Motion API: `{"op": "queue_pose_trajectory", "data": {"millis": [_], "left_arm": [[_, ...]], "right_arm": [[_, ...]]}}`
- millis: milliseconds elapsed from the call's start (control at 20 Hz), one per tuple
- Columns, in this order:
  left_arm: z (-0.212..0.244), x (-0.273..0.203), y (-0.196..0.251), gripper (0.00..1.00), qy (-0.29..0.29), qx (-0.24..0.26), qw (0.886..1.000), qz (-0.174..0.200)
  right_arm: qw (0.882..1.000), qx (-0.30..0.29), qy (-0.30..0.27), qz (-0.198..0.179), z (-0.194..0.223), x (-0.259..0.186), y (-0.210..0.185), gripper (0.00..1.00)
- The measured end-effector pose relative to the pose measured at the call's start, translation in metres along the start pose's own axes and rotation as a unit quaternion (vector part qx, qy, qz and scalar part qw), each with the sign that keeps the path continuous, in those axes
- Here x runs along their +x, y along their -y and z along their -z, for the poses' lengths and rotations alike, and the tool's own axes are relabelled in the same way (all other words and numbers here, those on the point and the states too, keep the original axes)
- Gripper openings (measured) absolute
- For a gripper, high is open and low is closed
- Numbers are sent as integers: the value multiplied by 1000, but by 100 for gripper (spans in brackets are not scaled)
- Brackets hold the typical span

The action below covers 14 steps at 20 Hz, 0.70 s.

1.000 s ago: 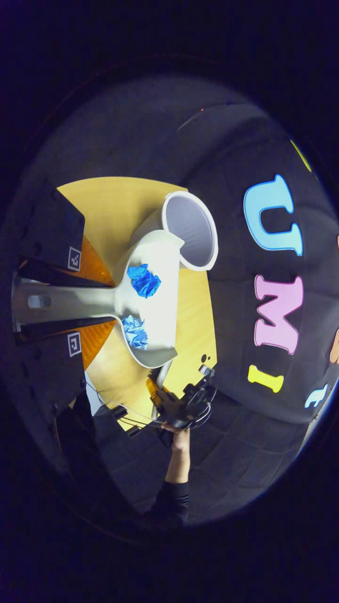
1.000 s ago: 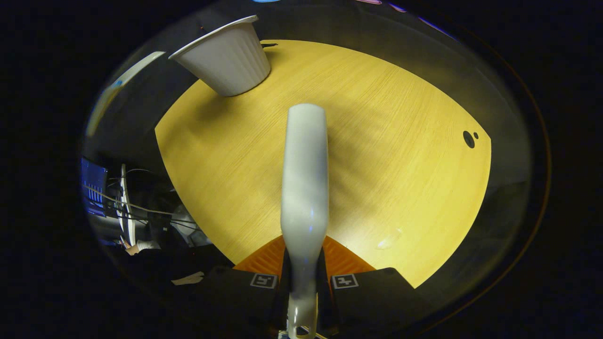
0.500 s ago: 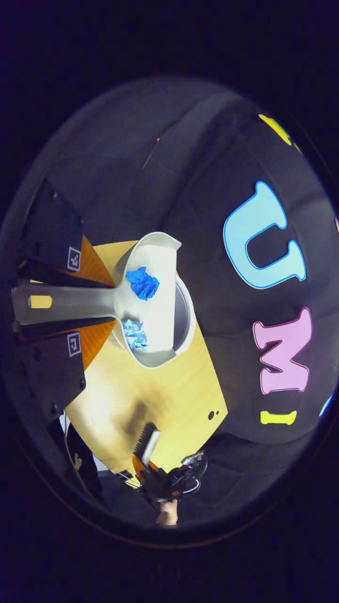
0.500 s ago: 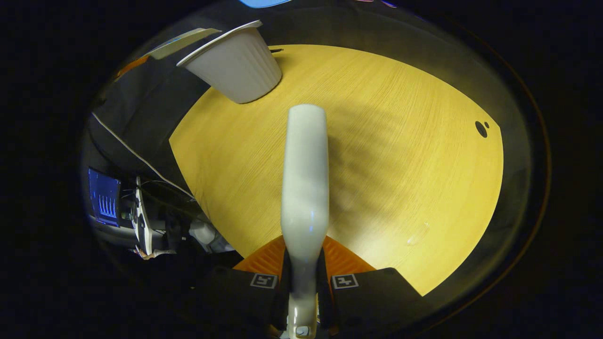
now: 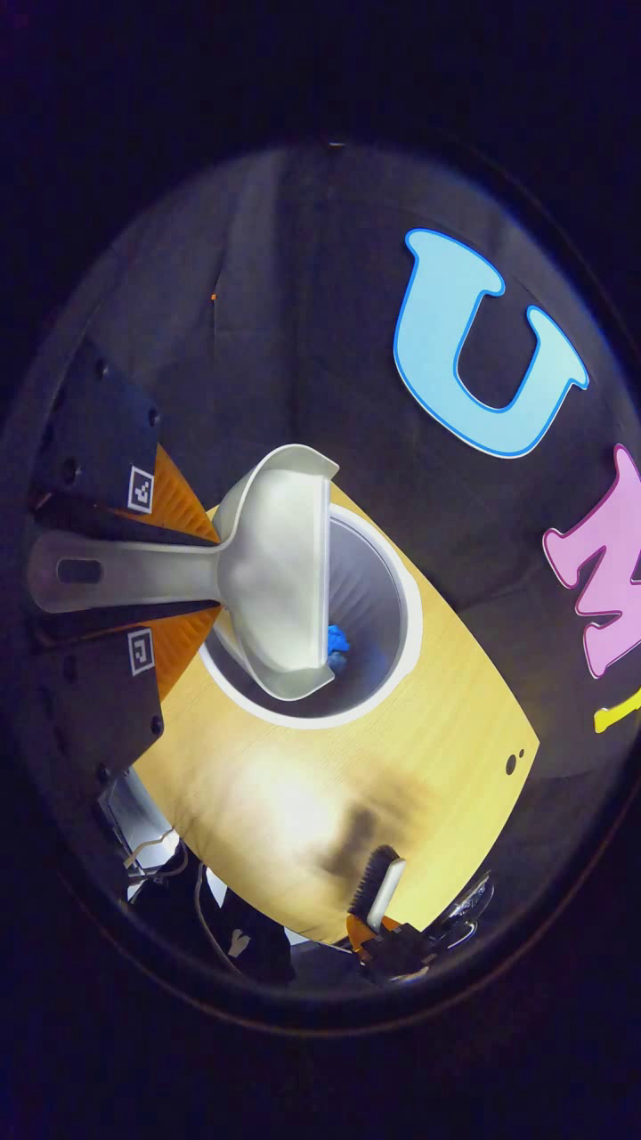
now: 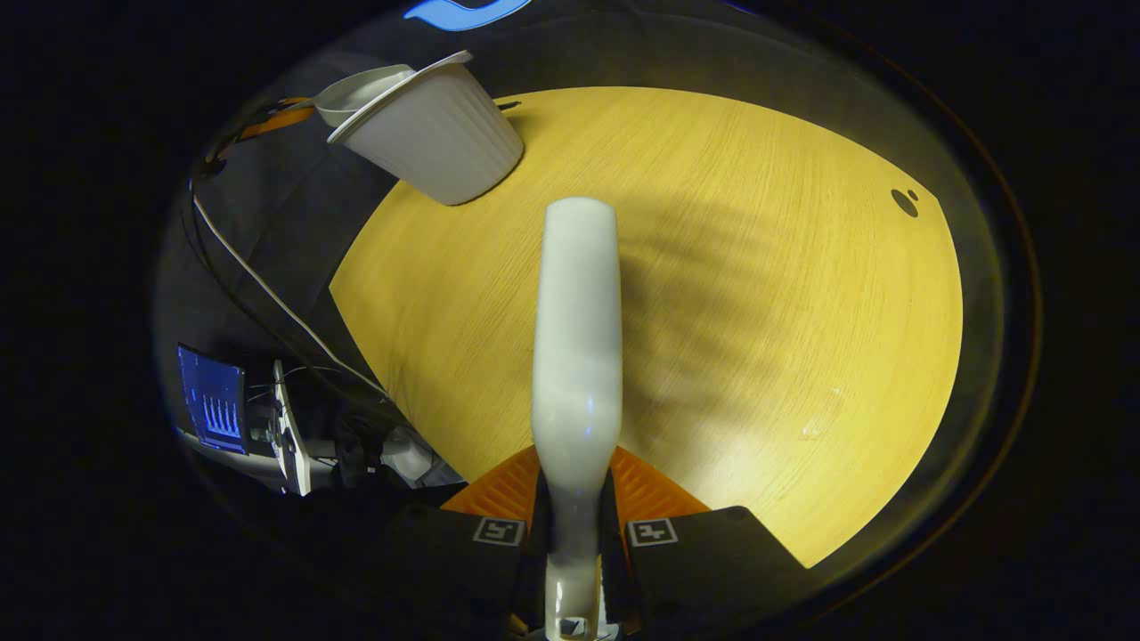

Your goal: Pick up the small broom and dustpan from the desktop, sweep the trash into the dustpan with the broom, and then empty the trash into the garbage bin.

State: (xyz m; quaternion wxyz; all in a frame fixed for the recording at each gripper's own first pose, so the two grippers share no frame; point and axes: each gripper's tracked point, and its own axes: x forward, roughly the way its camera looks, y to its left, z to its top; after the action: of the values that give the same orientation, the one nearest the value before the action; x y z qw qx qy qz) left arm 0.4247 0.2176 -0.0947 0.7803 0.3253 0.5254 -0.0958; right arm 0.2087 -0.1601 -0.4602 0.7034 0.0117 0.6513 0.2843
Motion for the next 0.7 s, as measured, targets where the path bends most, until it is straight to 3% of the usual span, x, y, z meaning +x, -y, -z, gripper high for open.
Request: {"op": "queue_pose_trajectory", "data": {"millis": [150,250,350,550,650,700], "left_arm": [[9,-7,-8,31,5,-19,1000,-18],[15,-17,-10,31,21,-45,999,-19],[11,-30,-2,31,45,-87,995,-12],[-10,-80,19,30,136,-120,983,-19],[-23,-110,43,30,185,-137,973,-3],[-28,-122,58,30,208,-144,967,10]], "right_arm": [[1000,10,1,5,-1,-1,-1,31],[1000,14,6,5,-2,-1,-1,24],[1000,17,5,3,-2,-2,-1,28],[1000,16,5,15,-5,-2,1,28],[999,26,17,22,-8,-1,3,24],[999,33,25,25,-10,0,3,28]]}}
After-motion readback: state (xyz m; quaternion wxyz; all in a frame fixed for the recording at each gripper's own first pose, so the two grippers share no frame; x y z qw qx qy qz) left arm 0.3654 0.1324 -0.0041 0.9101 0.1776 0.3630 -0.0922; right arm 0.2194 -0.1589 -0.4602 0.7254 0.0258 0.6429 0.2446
